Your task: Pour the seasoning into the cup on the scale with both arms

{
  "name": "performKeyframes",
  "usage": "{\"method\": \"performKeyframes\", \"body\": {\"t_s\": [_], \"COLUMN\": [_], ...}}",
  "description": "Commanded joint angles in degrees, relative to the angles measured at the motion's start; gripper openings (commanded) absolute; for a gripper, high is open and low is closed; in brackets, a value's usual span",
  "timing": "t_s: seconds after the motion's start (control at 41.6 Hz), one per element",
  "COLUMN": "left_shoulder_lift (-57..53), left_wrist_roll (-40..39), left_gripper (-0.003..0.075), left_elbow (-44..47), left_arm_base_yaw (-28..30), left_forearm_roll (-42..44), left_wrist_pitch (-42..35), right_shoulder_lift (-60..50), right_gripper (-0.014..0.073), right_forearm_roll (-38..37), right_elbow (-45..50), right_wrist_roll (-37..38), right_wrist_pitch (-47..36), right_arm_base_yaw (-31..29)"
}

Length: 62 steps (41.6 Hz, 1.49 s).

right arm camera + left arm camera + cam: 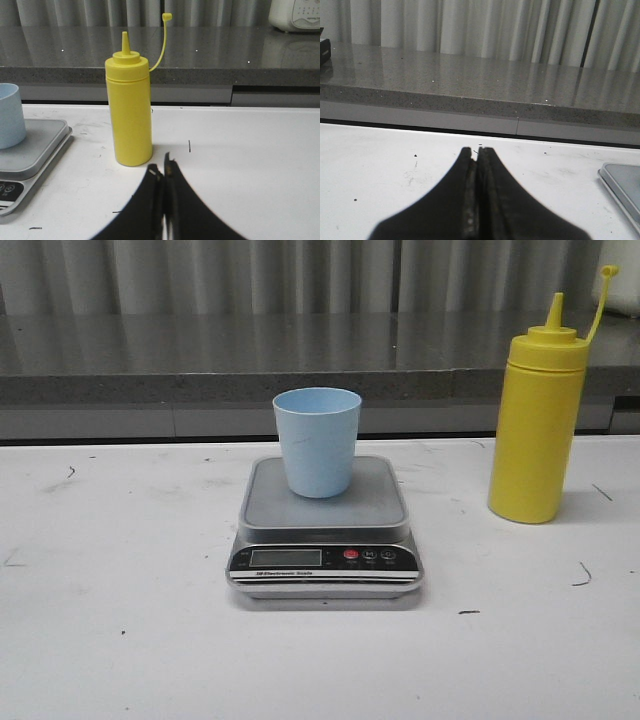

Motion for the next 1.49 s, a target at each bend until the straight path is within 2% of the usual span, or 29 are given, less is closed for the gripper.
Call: {"method": "performKeyframes", "body": {"t_s": [0.0,0.409,0.553,0.602,0.866,1.275,1.468], "left_shoulder_lift": [-0.9,-0.9,-0.9,-0.9,-0.9,-0.9,-0.9], "left_wrist_roll": [-0.2,-0.2,-0.2,-0.2,-0.2,-0.2,-0.2], "left_gripper": [-0.002,-0.002,-0.002,-0.002,-0.002,-0.002,-0.002], "left_elbow": [1.4,1.4,1.4,1.4,1.4,1.4,1.4], "left_arm_base_yaw": [-0.5,-0.5,-0.5,-0.5,-0.5,-0.5,-0.5], "left_forearm_roll": [-0.6,-0.6,-0.6,-0.6,-0.6,-0.6,-0.6], "left_wrist_pitch": [-4.2,-4.2,-4.2,-4.2,-4.2,-4.2,-4.2], "right_shoulder_lift": [-1.0,-1.0,-1.0,-1.0,-1.0,-1.0,-1.0], "right_gripper": [-0.0066,-0.0066,-0.0066,-0.0066,-0.0066,-0.0066,-0.0066], "right_forearm_roll": [-0.9,0.4,7.8,9.9,10.1,8.1,4.6], "right_elbow": [-0.3,-0.3,-0.3,-0.3,-0.3,-0.3,-0.3], "right_wrist_roll": [-0.6,-1.1,-10.8,-12.0,-10.8,-9.7,-4.8], "right_wrist_pitch": [-5.7,-6.7,-6.3,-6.3,-6.7,-7.2,-7.6], "right_arm_base_yaw": [-0.3,-0.3,-0.3,-0.3,-4.1,-4.1,-4.1]}}
